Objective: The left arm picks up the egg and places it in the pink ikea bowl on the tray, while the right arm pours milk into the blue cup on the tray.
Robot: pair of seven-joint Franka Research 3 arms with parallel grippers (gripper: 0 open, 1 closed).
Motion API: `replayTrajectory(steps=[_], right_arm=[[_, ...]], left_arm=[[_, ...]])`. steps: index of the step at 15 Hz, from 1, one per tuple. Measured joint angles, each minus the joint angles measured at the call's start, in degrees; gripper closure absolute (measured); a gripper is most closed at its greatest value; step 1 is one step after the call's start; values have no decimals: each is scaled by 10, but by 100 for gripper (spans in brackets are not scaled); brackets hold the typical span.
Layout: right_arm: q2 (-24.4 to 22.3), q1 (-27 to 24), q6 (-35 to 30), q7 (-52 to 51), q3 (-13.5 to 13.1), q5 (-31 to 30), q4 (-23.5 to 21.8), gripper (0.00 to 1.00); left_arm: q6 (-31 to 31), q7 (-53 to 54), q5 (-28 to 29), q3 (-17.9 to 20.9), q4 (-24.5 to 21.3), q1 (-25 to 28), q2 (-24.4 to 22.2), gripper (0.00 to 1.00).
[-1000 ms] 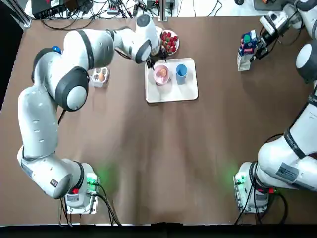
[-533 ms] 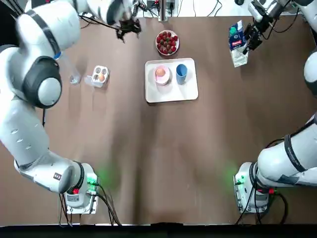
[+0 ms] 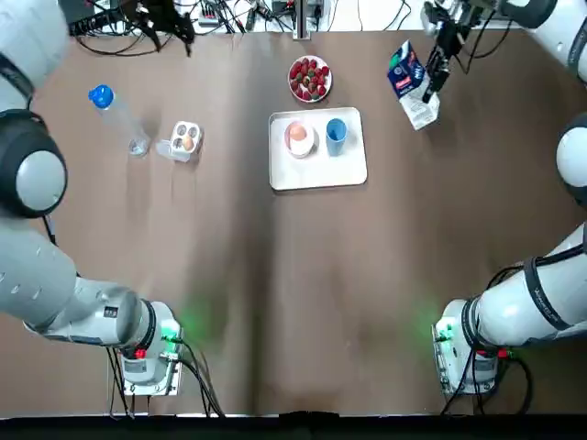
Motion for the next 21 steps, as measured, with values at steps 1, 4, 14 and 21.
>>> replayTrajectory(steps=[1, 4, 14, 21], right_arm=[[-1, 18, 1, 31, 0, -9, 0, 44], [-2, 66, 9, 113, 0, -38, 0, 44], [10, 185, 12, 301, 1, -110, 0, 44], [48, 212, 16, 332, 1, -147, 3, 48]], left_arm=[[-13, 28, -11, 0, 0, 19, -16, 0], [-78, 81, -23, 1, 22, 55, -48, 0], [-144, 85, -24, 5, 74, 78, -67, 0], [-144, 85, -25, 4, 74, 78, -68, 0]])
